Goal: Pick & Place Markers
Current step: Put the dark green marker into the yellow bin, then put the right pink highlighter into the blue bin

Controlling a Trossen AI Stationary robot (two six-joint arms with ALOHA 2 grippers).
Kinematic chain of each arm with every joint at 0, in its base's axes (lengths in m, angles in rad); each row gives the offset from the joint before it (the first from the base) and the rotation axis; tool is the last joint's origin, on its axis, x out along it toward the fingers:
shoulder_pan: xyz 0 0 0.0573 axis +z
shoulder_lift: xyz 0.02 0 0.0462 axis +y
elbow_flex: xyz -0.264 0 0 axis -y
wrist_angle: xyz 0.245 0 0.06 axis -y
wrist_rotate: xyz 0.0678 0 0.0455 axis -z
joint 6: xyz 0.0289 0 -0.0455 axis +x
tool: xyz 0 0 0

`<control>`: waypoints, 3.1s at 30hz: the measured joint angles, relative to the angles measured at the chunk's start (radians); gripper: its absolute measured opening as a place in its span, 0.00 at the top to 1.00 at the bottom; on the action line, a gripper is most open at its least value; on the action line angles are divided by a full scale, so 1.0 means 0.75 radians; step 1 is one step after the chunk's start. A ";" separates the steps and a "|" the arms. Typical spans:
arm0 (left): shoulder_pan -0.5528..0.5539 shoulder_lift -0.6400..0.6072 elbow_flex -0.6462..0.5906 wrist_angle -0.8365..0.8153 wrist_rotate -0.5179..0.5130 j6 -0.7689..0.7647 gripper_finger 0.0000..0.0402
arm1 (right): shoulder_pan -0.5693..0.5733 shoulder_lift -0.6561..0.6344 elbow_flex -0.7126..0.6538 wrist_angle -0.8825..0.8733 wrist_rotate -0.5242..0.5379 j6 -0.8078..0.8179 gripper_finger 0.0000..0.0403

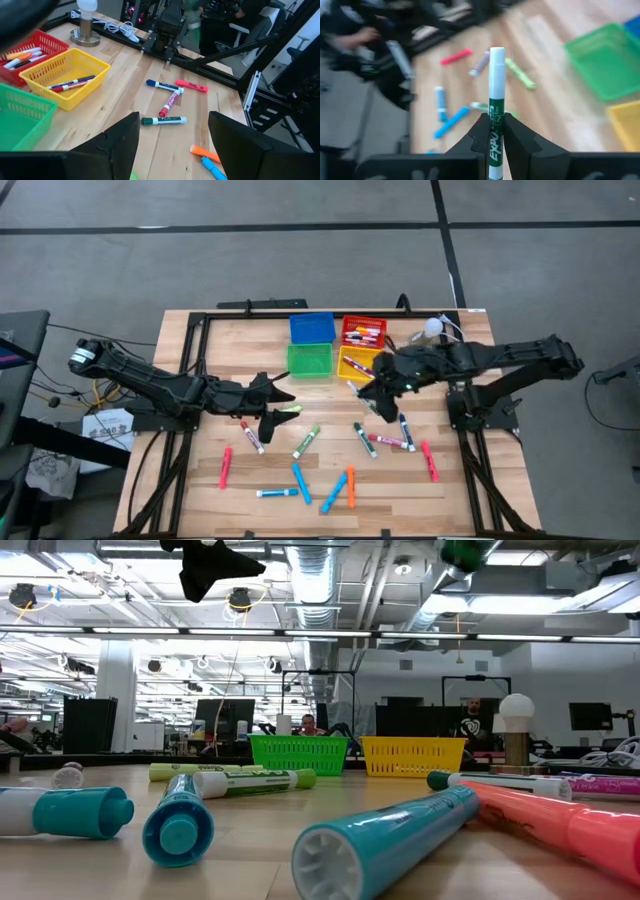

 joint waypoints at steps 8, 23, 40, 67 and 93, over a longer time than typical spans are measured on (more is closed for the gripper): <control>0.004 0.000 0.000 0.001 -0.001 -0.001 0.41 | -0.203 0.112 0.000 -0.038 0.113 -0.195 0.91; 0.005 0.000 0.000 0.001 -0.105 0.020 0.41 | -0.584 0.307 -0.001 -0.086 0.190 -0.534 0.90; 0.051 0.000 0.000 0.009 -0.105 0.031 0.41 | -0.651 0.669 -0.001 -0.044 0.115 -0.586 0.91; 0.050 0.001 0.000 0.010 -0.105 0.031 0.41 | -0.651 0.810 -0.001 -0.041 0.115 -0.582 0.83; 0.044 0.001 -0.001 0.021 -0.094 0.030 0.41 | -0.591 0.592 0.237 -0.157 0.129 -0.578 0.77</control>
